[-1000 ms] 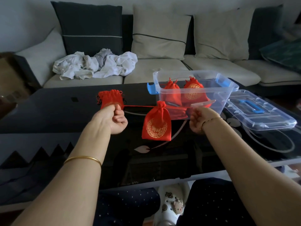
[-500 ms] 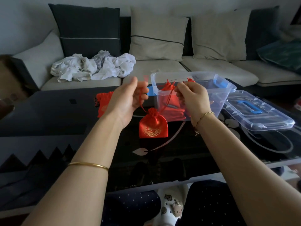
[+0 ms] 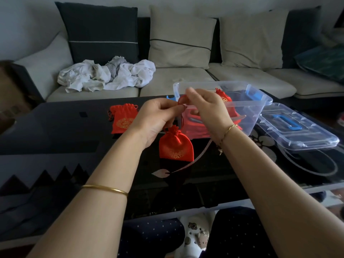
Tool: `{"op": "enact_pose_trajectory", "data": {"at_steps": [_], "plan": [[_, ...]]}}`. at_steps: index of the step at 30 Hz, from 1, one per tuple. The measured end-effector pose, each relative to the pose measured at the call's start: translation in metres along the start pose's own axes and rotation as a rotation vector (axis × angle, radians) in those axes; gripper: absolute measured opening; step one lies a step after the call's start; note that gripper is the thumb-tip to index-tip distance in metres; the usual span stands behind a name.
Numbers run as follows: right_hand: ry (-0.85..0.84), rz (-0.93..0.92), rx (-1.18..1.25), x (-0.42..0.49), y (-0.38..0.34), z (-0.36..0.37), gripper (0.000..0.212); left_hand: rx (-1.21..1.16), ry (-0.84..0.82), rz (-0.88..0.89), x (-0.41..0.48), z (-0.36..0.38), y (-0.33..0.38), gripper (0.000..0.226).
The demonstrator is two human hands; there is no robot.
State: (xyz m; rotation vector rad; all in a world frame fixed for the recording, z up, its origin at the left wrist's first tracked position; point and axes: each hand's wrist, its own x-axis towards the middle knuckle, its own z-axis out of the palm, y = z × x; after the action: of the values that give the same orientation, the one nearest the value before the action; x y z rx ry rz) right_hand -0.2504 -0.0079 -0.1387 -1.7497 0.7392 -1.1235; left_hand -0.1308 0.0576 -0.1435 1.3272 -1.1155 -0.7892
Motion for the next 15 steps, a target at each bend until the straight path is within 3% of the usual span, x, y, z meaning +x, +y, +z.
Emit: {"op": "enact_pose_trajectory", "data": {"at_steps": [2, 4, 8, 12, 15], "plan": [[0.027, 0.127, 0.161, 0.003, 0.003, 0.0, 0.034, -0.046, 0.006, -0.018, 0.001, 0.0, 0.0, 0.009], [0.0, 0.181, 0.097, 0.004, 0.008, -0.001, 0.031, -0.098, -0.006, -0.033, 0.0, 0.0, 0.002, 0.006], [-0.117, 0.162, -0.012, -0.001, 0.012, 0.001, 0.029, -0.124, -0.031, -0.043, -0.002, 0.0, 0.004, 0.007], [-0.079, 0.081, -0.081, 0.003, 0.013, 0.003, 0.032, -0.132, -0.026, -0.037, -0.002, 0.0, 0.003, 0.007], [0.0, 0.134, 0.014, 0.004, 0.015, 0.001, 0.035, -0.114, 0.021, -0.038, 0.0, -0.002, 0.001, 0.008]]}}
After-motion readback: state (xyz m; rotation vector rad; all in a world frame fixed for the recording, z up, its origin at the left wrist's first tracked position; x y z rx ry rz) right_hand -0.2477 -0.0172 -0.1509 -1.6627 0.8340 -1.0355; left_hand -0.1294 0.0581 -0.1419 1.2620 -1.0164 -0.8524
